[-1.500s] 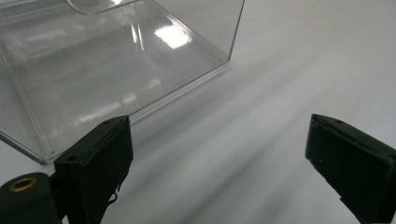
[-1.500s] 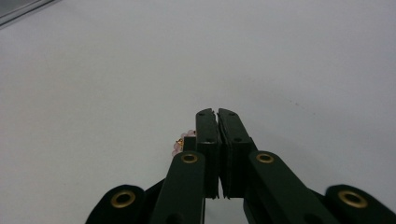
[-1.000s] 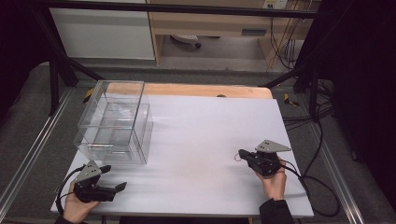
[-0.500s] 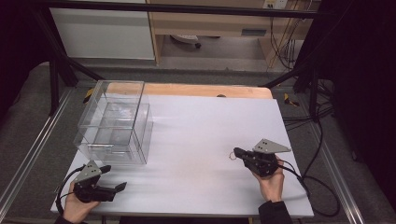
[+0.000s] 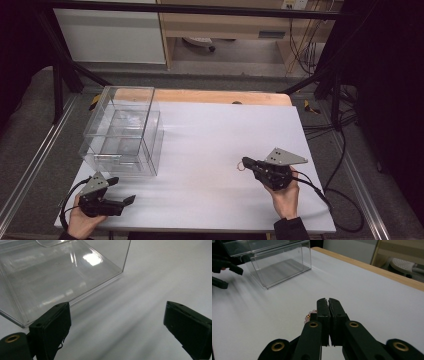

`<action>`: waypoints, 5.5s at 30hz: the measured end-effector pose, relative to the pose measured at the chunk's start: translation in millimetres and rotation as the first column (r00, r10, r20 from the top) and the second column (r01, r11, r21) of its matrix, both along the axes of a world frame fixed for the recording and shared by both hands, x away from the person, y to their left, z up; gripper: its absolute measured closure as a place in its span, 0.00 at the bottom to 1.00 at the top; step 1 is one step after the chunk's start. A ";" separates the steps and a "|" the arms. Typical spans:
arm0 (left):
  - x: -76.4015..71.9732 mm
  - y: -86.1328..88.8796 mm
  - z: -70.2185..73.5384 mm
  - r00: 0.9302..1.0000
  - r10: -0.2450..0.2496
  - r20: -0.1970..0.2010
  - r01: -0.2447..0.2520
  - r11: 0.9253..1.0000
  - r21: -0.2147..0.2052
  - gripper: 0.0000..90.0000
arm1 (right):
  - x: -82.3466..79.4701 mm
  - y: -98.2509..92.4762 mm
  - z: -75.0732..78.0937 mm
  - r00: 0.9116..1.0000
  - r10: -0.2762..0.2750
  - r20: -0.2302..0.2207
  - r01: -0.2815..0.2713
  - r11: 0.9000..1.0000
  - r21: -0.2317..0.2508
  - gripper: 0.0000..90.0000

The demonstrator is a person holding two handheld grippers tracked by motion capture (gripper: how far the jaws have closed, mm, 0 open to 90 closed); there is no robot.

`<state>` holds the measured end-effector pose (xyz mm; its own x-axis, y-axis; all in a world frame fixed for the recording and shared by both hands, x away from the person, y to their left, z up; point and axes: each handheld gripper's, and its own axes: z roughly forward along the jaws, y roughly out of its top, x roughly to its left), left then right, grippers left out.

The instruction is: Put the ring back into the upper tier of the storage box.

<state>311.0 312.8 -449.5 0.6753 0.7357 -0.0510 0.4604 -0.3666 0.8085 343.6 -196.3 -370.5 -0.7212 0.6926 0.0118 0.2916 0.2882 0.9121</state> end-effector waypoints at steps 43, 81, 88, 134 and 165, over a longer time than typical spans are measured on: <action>-0.5 0.0 0.2 1.000 0.000 0.002 0.000 1.000 0.000 0.08 | -3.7 72.1 36.2 0.984 0.136 0.111 -0.152 0.978 0.144 0.98; -0.5 0.4 0.2 1.000 -0.003 0.002 0.003 1.000 0.001 0.08 | 5.8 147.9 75.3 0.956 0.233 0.177 -0.265 0.947 0.182 0.98; -0.7 0.5 0.2 1.000 -0.003 0.001 0.003 1.000 -0.001 0.08 | 8.6 160.7 81.7 0.952 0.247 0.180 -0.280 0.943 0.183 0.98; -1.2 0.6 0.8 1.000 -0.006 0.005 0.006 1.000 -0.004 0.08 | 25.3 243.5 103.0 0.932 0.319 0.173 -0.342 0.931 0.128 0.98; -1.2 0.1 0.6 1.000 -0.009 0.004 0.009 1.000 -0.002 0.08 | 32.4 270.3 72.2 0.929 0.360 0.091 -0.366 0.929 0.061 0.98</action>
<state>309.8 312.9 -448.9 0.6820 0.7297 -0.0493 0.4536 -0.3692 0.8111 376.1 74.0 -298.3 -0.9237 0.3828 -0.0111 0.1088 0.2901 0.9508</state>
